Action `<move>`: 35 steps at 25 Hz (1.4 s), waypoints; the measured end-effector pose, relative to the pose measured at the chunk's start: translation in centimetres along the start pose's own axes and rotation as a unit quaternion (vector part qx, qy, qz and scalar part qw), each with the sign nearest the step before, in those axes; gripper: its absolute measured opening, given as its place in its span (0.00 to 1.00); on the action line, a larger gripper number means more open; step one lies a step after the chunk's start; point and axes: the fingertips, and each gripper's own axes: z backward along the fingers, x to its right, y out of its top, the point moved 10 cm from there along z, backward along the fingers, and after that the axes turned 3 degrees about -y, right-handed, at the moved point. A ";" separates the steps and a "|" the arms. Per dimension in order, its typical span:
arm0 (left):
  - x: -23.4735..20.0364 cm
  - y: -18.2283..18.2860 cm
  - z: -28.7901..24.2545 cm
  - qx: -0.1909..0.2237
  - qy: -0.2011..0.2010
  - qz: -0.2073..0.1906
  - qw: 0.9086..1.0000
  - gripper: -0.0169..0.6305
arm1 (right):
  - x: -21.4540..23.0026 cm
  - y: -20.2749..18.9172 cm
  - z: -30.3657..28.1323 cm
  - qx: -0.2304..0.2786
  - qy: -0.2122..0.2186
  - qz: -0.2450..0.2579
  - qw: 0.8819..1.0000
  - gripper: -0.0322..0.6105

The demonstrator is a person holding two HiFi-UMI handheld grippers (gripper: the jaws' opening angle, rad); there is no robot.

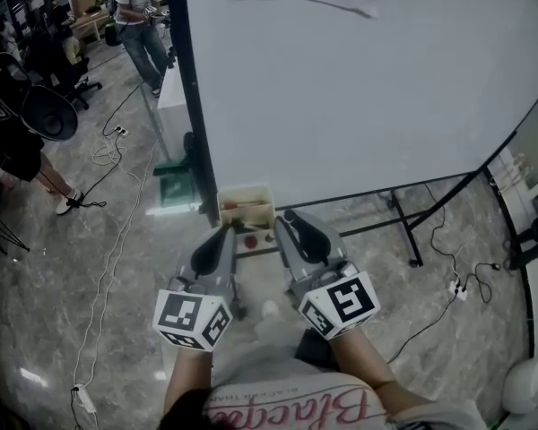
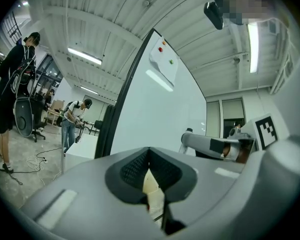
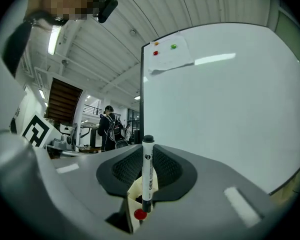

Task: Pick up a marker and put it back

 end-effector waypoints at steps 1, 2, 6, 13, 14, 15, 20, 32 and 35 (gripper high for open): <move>0.1 0.2 0.3 0.002 -0.001 -0.001 1.000 0.03 | -0.3 0.2 0.2 0.004 0.000 0.001 1.000 0.15; 0.3 0.4 0.5 0.005 -0.002 -0.003 1.000 0.03 | -0.5 0.4 0.4 0.009 0.000 0.001 1.000 0.15; 0.9 1.2 0.9 0.014 -0.007 -0.011 1.000 0.02 | -1.0 1.1 1.1 0.024 -0.002 0.002 1.000 0.15; 1.8 2.3 0.5 0.028 -0.010 -0.028 0.999 0.02 | -0.4 2.1 1.4 0.034 0.003 0.004 0.999 0.15; 1.8 2.2 0.4 0.029 -0.008 -0.029 0.999 0.02 | -0.3 2.1 1.3 0.033 0.003 0.003 0.999 0.15; 1.8 2.2 0.4 0.029 -0.006 -0.030 0.999 0.02 | -0.2 2.0 1.3 0.032 0.004 0.003 0.999 0.15; 2.0 1.9 -0.1 0.031 0.004 -0.027 0.999 0.02 | 0.6 1.7 1.1 0.029 0.008 0.000 1.000 0.15; 1.5 0.7 -1.7 0.027 0.048 -0.015 0.998 0.02 | 2.9 -0.3 -1.6 0.009 0.043 -0.021 0.999 0.15; 1.0 0.4 -2.1 0.023 0.053 -0.013 0.998 0.03 | 3.2 -1.3 -2.7 0.000 0.046 -0.032 0.998 0.15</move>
